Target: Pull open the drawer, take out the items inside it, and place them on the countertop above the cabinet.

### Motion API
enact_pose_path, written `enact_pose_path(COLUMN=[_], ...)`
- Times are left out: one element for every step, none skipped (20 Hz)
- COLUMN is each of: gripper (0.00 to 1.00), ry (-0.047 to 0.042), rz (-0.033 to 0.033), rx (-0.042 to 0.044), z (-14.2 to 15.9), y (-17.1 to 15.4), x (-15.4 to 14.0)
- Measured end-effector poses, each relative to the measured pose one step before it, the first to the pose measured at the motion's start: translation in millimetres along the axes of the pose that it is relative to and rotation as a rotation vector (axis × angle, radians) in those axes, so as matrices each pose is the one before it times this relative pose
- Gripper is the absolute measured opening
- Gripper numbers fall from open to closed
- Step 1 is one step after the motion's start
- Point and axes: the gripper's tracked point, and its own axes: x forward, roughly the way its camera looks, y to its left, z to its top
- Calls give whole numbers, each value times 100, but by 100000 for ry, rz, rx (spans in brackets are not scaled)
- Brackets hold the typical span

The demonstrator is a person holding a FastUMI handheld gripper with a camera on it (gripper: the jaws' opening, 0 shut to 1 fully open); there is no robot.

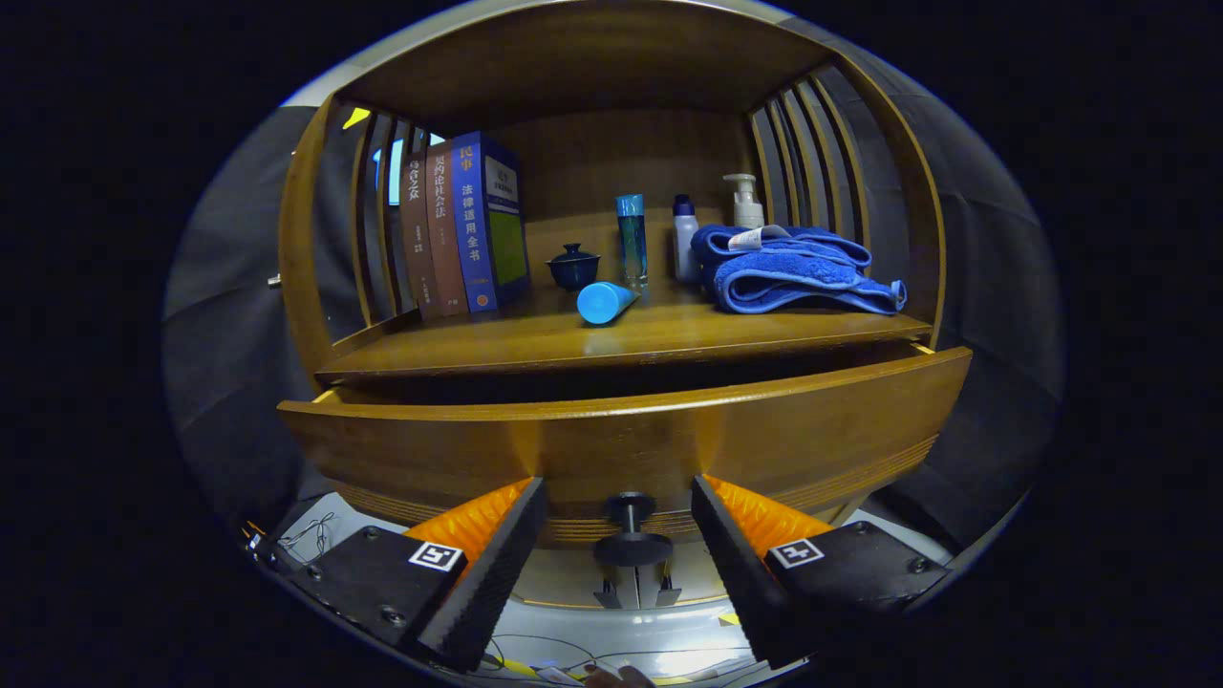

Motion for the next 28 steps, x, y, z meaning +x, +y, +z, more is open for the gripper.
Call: enact_pose_path(gripper=[100, 100, 100, 100, 100, 100, 100, 100, 99, 99, 99, 99, 99, 99, 99, 99, 99, 99, 99, 98, 99, 100, 100, 100, 100, 100, 99, 99], ry=[297, -13, 336, 155, 284, -132, 363, -854, -295, 12, -203, 270, 142, 351, 448, 525, 363, -310, -697, -777, -621, -440, -780, -1182, -1629, -1547, -1900, -2223], rz=[104, 55, 42, -22, -9, -634, -510, -123, -98, -10, 83, 50, 45, -6, 2, -135, -197, -43, -114, -199, -30, 119, 324, 462, 539, 828, 906, 751], rx=[427, 470, 340, 195, 253, 246, 273, -138, -57, 0, -96, 66, 68, 259, 77, -217, -353, -131, -112, -308, -455, -417, -209, 16, 194, 118, -105, -184], z=[325, 126, 49, 128, -14, 35, -111, 41, -4, -20, -22, -102, -51, -94, -85, -29, 22, 194, 340, 321, 302, 310, 415, 589, 504, 945, 1102, 1348], y=[-95, -40, -66, -106, -87, -179, -107, 51, -52, -23, -15, -50, -31, -73, -88, -135, -135, -122, -51, -50, -19, 28, 108, 168, 134, 211, 297, 263], x=[328, 554, 453, 380, 346, 109, 172, -68, 96, 55, -60, 29, -17, -5, 90, -6, -73, -112, -183, -236, -352, -413, -556, -657, -356, -791, -845, -914])
